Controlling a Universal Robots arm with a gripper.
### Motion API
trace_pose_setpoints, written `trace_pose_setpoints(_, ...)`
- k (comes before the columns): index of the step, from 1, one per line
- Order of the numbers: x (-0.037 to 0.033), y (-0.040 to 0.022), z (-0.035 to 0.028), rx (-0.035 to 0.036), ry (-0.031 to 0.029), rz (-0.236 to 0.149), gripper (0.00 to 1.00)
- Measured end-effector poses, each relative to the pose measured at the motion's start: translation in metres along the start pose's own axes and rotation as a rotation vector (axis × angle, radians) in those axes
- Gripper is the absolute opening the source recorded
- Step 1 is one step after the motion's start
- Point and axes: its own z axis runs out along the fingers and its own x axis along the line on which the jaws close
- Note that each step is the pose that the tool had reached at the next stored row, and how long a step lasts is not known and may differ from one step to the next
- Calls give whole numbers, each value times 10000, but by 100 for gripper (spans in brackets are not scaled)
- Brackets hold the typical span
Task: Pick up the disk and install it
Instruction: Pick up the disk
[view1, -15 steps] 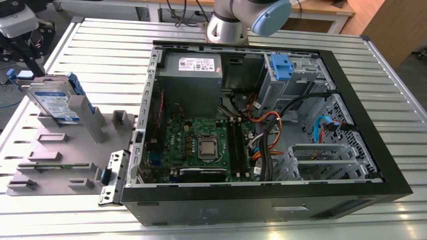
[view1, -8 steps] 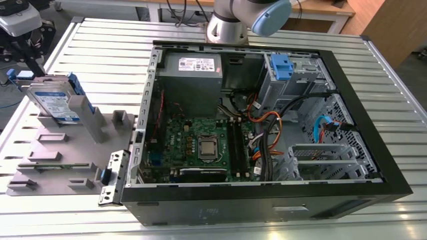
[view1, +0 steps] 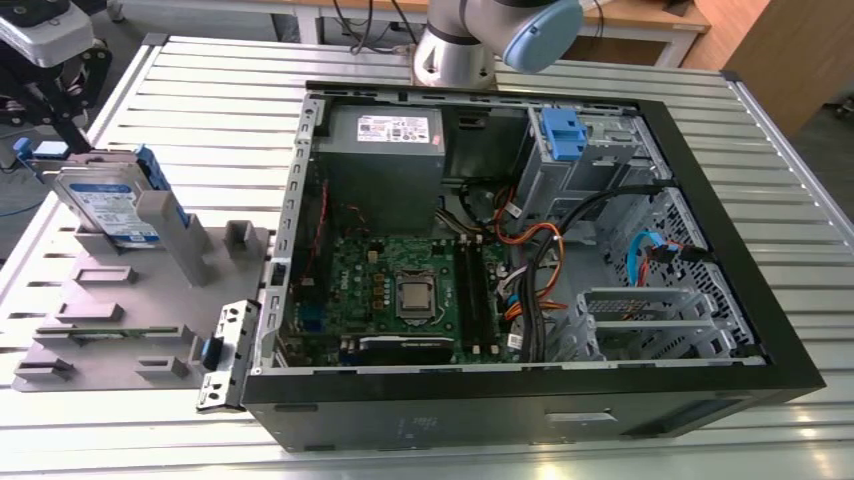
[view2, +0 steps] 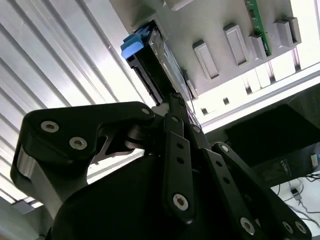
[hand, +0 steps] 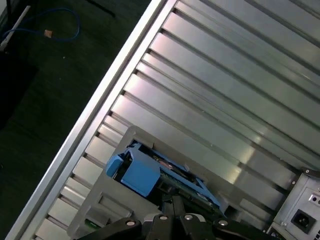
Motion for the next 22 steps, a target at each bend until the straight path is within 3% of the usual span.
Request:
trace_pose_setpoints(13, 0, 0, 0, -25, -12, -1748, 11)
trace_pose_setpoints(22, 0, 0, 0, -40, -18, -2705, 11)
